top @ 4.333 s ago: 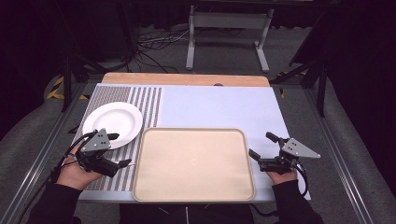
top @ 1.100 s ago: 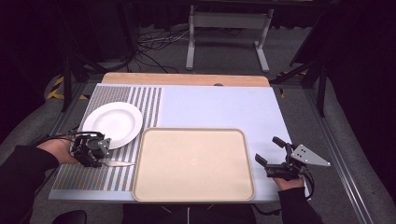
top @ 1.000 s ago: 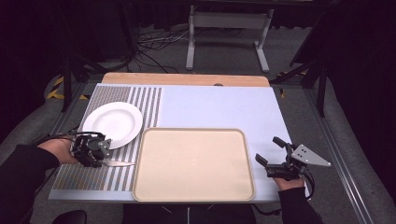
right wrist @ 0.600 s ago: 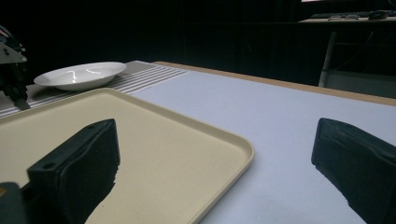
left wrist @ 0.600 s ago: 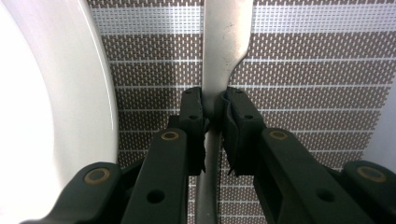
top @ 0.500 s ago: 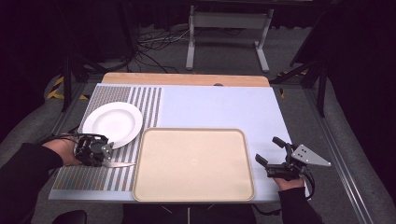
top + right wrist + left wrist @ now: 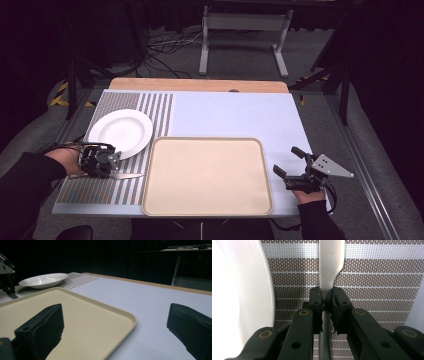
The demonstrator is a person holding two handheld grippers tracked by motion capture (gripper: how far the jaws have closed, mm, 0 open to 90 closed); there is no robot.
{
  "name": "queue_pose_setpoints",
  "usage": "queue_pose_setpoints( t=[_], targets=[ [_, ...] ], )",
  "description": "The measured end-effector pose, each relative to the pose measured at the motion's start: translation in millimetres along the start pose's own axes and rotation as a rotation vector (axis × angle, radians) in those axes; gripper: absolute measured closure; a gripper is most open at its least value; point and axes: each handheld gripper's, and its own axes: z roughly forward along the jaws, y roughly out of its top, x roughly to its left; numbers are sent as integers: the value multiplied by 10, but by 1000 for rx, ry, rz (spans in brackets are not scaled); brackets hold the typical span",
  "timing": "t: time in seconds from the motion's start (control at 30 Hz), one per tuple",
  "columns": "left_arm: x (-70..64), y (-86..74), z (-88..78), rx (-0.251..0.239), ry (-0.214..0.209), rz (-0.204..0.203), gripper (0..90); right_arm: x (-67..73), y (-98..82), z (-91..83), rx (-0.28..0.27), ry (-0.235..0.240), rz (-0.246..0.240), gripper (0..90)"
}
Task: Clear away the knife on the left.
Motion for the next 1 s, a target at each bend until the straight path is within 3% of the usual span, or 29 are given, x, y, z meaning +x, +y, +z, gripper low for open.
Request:
queue_pose_setpoints(
  t=[0.1,0.77,1.0],
  targets=[
    [20,6,9,-9,-23,-47,800,1,1,0,2,2,-4,17],
    [17,34,-20,45,-19,-47,802,-13,-10,9,4,6,7,18],
    [-9,-23,-118,28,-13,-67,802,-27,-14,6,0,4,20,18]
  ],
)
